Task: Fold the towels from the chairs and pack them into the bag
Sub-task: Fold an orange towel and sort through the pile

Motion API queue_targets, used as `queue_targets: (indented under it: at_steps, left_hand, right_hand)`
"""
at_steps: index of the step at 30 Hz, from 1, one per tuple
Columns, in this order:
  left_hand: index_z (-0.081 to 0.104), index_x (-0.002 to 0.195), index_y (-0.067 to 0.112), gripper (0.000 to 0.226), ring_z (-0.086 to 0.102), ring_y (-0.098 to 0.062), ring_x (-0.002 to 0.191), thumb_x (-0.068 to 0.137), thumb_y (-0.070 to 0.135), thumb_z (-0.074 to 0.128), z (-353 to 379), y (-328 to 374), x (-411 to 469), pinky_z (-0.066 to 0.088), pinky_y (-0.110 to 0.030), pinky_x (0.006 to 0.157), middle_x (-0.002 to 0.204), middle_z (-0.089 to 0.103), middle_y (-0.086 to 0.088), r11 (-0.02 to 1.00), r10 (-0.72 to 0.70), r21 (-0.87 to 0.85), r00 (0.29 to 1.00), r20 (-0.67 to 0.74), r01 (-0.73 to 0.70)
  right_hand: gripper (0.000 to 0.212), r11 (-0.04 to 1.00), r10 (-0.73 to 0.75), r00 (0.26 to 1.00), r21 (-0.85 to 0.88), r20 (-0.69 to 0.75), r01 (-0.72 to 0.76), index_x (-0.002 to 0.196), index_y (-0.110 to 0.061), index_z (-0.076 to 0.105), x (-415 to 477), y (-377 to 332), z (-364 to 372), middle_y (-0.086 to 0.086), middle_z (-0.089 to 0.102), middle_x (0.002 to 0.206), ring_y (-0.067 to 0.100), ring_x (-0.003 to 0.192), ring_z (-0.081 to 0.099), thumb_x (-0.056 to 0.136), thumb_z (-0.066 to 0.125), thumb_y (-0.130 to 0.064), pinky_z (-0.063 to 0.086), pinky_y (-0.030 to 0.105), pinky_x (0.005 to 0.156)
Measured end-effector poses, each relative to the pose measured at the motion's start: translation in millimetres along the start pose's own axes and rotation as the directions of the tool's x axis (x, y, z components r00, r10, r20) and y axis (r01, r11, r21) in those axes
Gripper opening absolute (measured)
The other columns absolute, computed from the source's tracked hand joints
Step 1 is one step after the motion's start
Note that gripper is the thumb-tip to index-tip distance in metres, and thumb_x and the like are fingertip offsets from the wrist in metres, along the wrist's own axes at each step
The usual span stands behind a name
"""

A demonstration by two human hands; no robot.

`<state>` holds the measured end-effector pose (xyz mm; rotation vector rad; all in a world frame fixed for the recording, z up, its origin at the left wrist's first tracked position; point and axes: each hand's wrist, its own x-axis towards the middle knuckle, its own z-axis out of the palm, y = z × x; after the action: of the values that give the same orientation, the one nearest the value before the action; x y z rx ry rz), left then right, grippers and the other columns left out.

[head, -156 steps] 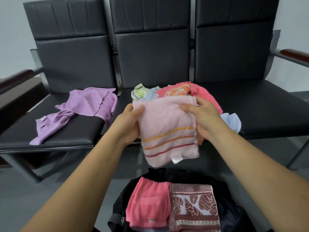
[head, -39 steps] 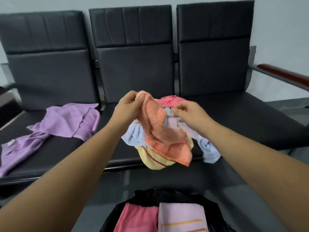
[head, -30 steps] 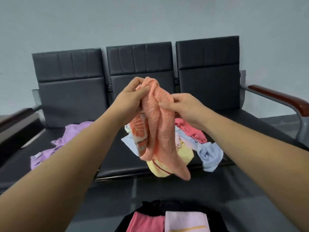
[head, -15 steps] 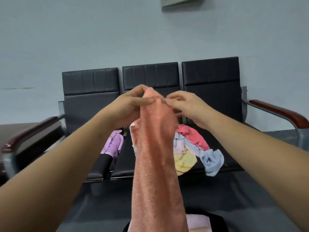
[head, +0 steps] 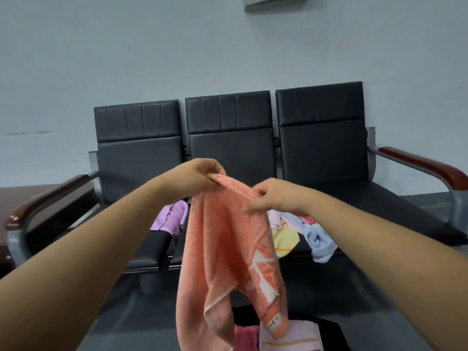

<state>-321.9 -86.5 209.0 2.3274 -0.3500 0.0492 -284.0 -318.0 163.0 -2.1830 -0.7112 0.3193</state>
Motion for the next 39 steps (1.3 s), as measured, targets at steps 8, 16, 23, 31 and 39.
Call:
queue_targets:
  at_steps: [8, 16, 23, 31, 39]
  left_hand:
    - [0.077, 0.084, 0.022, 0.022, 0.066, -0.011, 0.067, 0.082, 0.011, 0.058, -13.3, -43.9, -7.2, 0.049, -0.023, 0.059, 0.073, 0.073, 0.003, 0.967, -0.254, -0.036, 0.941, -0.224, 0.253]
    - [0.072, 0.106, 0.029, 0.024, 0.068, -0.014, 0.108, 0.083, 0.025, 0.079, 10.4, -61.6, -4.9, 0.053, -0.027, 0.093, 0.107, 0.075, 0.009, 0.981, -0.195, -0.007, 0.981, -0.015, 0.195]
    - [0.076, 0.109, 0.019, 0.029, 0.061, -0.012, 0.077, 0.089, 0.039, 0.071, 28.3, -22.3, 1.9, 0.049, -0.03, 0.076, 0.084, 0.073, 0.004, 0.96, 0.094, -0.263, 0.995, -0.043, -0.102]
    - [0.068, 0.089, 0.018, 0.021, 0.056, -0.013, 0.075, 0.092, 0.039, 0.07, 30.4, -27.4, 14.2, 0.049, -0.036, 0.075, 0.079, 0.065, 0.003, 0.996, 0.086, -0.034, 0.996, 0.011, -0.085]
    - [0.059, 0.085, 0.023, 0.014, 0.069, -0.025, 0.071, 0.098, 0.027, 0.058, 11.5, -40.3, 25.4, 0.057, -0.038, 0.065, 0.083, 0.072, -0.002, 0.99, 0.008, 0.132, 0.923, -0.385, 0.046]
  right_hand:
    - [0.023, 0.97, 0.23, 0.973, -0.087, 0.023, -0.227, 0.084, -0.005, 0.059, -16.7, 61.9, -19.9, 0.006, 0.076, 0.087, 0.02, 0.084, 0.077, 0.084, 0.079, -0.014, 0.056, 0.039, 0.084]
    - [0.012, 0.906, -0.046, 0.927, 0.377, -0.371, 0.195, 0.1, -0.004, 0.071, -3.7, 7.1, -20.4, 0.021, 0.075, 0.099, 0.029, 0.084, 0.071, 0.089, 0.074, -0.009, 0.057, 0.043, 0.08]
    - [0.011, 0.983, -0.144, 0.963, 0.078, -0.226, 0.166, 0.098, -0.021, 0.078, 2.2, -26.5, -3.7, -0.003, 0.079, 0.088, 0.012, 0.085, 0.076, 0.088, 0.079, -0.027, 0.06, 0.03, 0.083]
    - [0.017, 0.991, -0.125, 0.978, 0.028, -0.168, 0.132, 0.096, -0.014, 0.078, 4.9, -6.1, 5.0, 0.001, 0.078, 0.088, 0.016, 0.086, 0.076, 0.086, 0.08, -0.028, 0.062, 0.033, 0.085]
    - [0.012, 0.941, 0.092, 0.995, -0.323, -0.028, -0.096, 0.08, -0.018, 0.074, 16.4, 40.4, -3.1, -0.004, 0.068, 0.072, 0.01, 0.062, 0.062, 0.085, 0.08, -0.028, 0.049, 0.023, 0.057]
